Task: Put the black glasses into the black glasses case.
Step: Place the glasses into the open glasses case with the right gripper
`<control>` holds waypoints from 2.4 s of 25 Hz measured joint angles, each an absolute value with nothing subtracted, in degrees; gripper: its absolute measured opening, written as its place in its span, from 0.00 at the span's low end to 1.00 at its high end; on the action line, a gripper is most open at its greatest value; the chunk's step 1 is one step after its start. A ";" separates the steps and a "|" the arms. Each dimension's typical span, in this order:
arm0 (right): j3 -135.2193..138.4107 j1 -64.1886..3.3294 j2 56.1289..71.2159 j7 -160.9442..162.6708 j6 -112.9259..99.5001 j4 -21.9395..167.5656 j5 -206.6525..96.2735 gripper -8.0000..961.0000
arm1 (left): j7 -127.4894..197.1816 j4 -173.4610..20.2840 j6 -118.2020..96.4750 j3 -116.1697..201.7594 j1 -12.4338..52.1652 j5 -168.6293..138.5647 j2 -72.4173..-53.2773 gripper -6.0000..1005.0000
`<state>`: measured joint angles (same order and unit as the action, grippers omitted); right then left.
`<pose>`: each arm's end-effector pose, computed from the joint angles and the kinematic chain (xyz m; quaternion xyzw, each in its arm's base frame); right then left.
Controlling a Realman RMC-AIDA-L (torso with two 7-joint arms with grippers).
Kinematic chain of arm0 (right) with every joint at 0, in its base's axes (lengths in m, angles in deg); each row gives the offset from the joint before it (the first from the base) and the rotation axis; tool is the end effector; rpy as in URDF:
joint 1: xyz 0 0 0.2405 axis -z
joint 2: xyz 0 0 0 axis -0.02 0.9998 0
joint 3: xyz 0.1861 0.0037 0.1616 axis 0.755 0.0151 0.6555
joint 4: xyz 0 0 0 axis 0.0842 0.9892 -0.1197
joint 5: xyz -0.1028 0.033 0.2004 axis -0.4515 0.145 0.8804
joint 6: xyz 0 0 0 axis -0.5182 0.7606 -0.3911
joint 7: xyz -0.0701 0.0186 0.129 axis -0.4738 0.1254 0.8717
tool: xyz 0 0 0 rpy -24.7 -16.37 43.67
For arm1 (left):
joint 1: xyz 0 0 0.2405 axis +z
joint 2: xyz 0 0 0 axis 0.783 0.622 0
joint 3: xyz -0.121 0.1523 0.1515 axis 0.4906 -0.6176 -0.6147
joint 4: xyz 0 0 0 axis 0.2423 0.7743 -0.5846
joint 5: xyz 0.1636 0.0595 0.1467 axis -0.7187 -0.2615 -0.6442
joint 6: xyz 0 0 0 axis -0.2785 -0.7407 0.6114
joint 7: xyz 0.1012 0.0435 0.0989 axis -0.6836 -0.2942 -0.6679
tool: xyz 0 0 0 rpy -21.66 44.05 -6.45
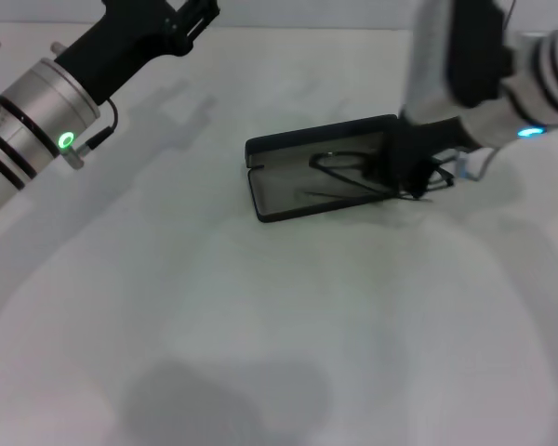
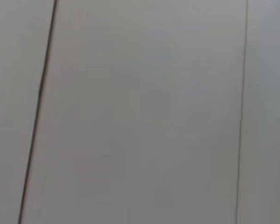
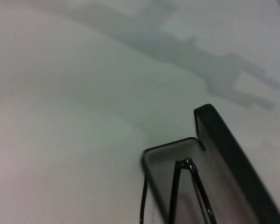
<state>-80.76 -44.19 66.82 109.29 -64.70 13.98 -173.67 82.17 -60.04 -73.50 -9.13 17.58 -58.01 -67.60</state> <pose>0.1115 0.4130 -0.0501 -0.9808 -0.0399 -0.1152 0.1523 -0.2358 0.3981 -0.0055 -0.7975 -0.1852 -0.4293 0.3813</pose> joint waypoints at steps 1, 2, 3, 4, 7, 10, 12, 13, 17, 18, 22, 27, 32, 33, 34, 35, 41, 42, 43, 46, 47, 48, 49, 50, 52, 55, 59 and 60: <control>-82.53 -44.63 66.92 110.29 -63.13 13.98 -174.71 0.13 | 82.12 -60.21 -73.45 -9.12 17.59 -58.01 -67.62 0.54; -84.35 -45.19 67.00 111.20 -61.32 13.91 -175.81 0.14 | 82.07 -60.45 -73.41 -9.12 17.58 -58.03 -67.62 0.54; -85.26 -45.47 67.02 111.53 -60.50 13.88 -176.33 0.14 | 82.06 -60.64 -73.36 -9.13 17.53 -58.05 -67.63 0.54; -85.89 -45.71 67.03 111.78 -59.65 13.83 -176.67 0.14 | 82.08 -60.73 -73.33 -9.14 17.49 -58.12 -67.63 0.54; -88.38 -46.19 67.06 112.22 -55.97 14.06 -177.47 0.14 | 82.23 -60.75 -73.31 -9.10 17.56 -58.13 -67.64 0.54; -91.23 -46.09 67.07 112.38 -51.81 14.47 -178.28 0.14 | 82.29 -60.78 -73.00 -9.11 17.58 -58.22 -67.60 0.54; -93.15 -45.72 67.09 112.40 -49.85 14.57 -178.42 0.14 | 82.28 -60.78 -72.53 -9.23 17.49 -58.30 -67.61 0.54; -94.16 -45.46 67.09 112.40 -48.59 14.62 -178.44 0.14 | 82.28 -60.78 -72.53 -9.23 17.49 -58.30 -67.61 0.54; -97.70 -44.25 67.12 112.43 -44.01 14.69 -178.64 0.15 | 82.29 -60.84 -70.85 -9.38 17.24 -58.38 -67.66 0.54; -98.11 -44.06 67.13 112.45 -43.33 14.72 -178.67 0.15 | 82.30 -60.86 -70.69 -9.38 17.22 -58.40 -67.66 0.54; -99.53 -43.23 67.14 112.24 -40.69 14.73 -178.81 0.15 | 82.31 -60.87 -70.49 -9.37 17.22 -58.42 -67.65 0.54; -100.89 -42.17 67.15 112.04 -38.42 14.82 -179.67 0.15 | 82.33 -60.87 -70.47 -9.35 17.19 -58.42 -67.63 0.54; -101.41 -41.65 67.15 111.96 -38.10 14.82 -180.63 0.16 | 82.34 -60.87 -70.48 -9.32 17.05 -58.42 -67.66 0.54; -101.43 -41.58 67.15 111.96 -38.09 14.82 -180.70 0.16 | 82.34 -60.87 -70.48 -9.31 17.05 -58.42 -67.67 0.54; -101.47 -41.27 67.15 111.96 -37.84 14.78 -180.73 0.16 | 82.34 -60.87 -70.48 -9.30 17.05 -58.42 -67.68 0.54; -101.56 -41.00 67.15 111.96 -37.53 14.64 -180.75 0.16 | 82.34 -60.87 -70.48 -9.30 17.05 -58.42 -67.68 0.54; -102.55 -40.15 67.15 111.93 -36.10 13.87 -180.76 0.18 | 82.34 -60.87 -70.48 -9.40 16.96 -58.42 -67.72 0.54; -102.72 -40.15 67.15 111.93 -36.09 13.83 -180.76 0.19 | 82.36 -60.87 -70.48 -9.45 16.96 -58.42 -67.72 0.54; -102.85 -40.15 67.15 111.93 -36.08 13.80 -180.76 0.19 | 82.38 -60.87 -70.48 -9.53 16.96 -58.42 -67.73 0.54; -103.29 -40.07 67.14 111.93 -36.14 13.58 -180.76 0.20 | 82.42 -60.87 -70.48 -9.62 16.96 -58.41 -67.73 0.54; -103.42 -39.91 67.15 111.93 -36.26 13.31 -180.75 0.21 | 82.42 -60.87 -70.47 -9.63 16.98 -58.41 -67.73 0.54; -103.50 -39.59 67.15 111.93 -36.46 12.72 -180.75 0.21 | 82.43 -60.87 -70.46 -9.63 17.03 -58.42 -67.73 0.54; -103.51 -39.13 67.14 111.93 -36.76 12.05 -180.76 0.21 | 82.43 -60.88 -70.46 -9.64 17.09 -58.41 -67.73 0.54; -103.40 -38.61 67.09 111.93 -37.16 11.09 -180.75 0.21 | 82.43 -60.97 -70.45 -9.65 17.12 -58.41 -67.73 0.54; -102.65 -37.29 66.93 111.94 -38.62 8.69 -180.75 0.21 | 82.43 -61.26 -70.44 -9.66 17.13 -58.41 -67.72 0.54; -101.04 -36.39 66.89 111.93 -41.96 6.37 -180.75 0.22 | 82.41 -61.37 -70.42 -9.66 17.19 -58.41 -67.67 0.54; -97.25 -35.26 66.88 111.54 -48.31 3.69 -179.28 0.22 | 82.24 -61.39 -70.20 -9.66 17.26 -58.41 -67.65 0.54; -95.87 -34.82 66.86 110.85 -50.13 2.91 -178.02 0.22 | 82.22 -61.39 -69.77 -9.66 17.25 -58.41 -67.64 0.54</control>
